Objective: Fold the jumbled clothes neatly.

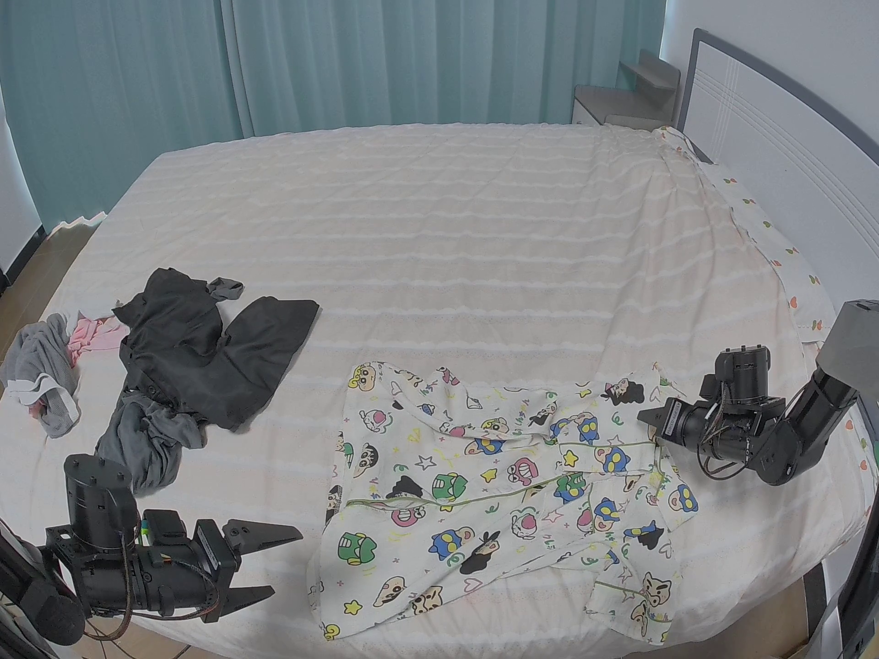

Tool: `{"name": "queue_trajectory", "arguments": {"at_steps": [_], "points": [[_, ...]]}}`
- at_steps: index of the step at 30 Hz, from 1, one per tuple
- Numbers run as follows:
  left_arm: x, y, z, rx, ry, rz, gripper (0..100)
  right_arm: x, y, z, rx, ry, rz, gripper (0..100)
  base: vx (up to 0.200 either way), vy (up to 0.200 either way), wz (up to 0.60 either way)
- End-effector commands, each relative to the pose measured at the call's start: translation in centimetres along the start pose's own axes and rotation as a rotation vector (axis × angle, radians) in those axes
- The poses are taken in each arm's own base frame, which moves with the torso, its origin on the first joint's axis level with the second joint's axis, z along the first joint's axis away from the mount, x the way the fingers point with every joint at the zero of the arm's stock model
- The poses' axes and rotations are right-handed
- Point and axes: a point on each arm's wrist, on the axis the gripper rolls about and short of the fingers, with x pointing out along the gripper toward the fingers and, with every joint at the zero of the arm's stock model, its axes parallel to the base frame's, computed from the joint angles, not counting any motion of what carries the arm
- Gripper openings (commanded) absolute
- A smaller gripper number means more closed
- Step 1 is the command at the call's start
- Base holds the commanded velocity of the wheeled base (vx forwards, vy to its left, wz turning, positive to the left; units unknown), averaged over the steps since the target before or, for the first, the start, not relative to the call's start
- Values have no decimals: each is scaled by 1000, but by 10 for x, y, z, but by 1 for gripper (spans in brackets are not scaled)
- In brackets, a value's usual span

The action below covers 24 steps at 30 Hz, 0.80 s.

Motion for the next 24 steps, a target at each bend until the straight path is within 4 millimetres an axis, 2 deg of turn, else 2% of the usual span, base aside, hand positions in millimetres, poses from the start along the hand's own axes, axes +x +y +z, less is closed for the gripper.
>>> {"name": "queue_trajectory", "arguments": {"at_steps": [1, 6, 12, 15, 17, 18, 20, 24], "points": [[-1, 3, -2, -7, 4, 12, 100, -8, -1, 5, 22, -36, 6, 100, 0, 0, 0], [-1, 3, -2, -7, 4, 12, 100, -46, 16, 11, 44, -107, 86, 100, 0, 0, 0], [1, 4, -1, -12, 6, 20, 100, -78, 52, -13, -23, -61, 211, 100, 0, 0, 0], [1, 4, -1, -12, 7, 22, 100, -74, 60, -29, -51, 1, 228, 100, 0, 0, 0], [1, 4, -1, -12, 7, 22, 100, -61, 57, -40, -57, 47, 203, 100, 0, 0, 0], [1, 4, -1, -12, 7, 22, 100, -61, 57, -40, -57, 47, 203, 100, 0, 0, 0], [1, 4, -1, -12, 7, 22, 100, -41, 48, -48, -38, 86, 171, 100, 0, 0, 0], [1, 5, -1, -15, 7, 26, 100, -18, 36, -60, 20, 110, 159, 100, 0, 0, 0]]}}
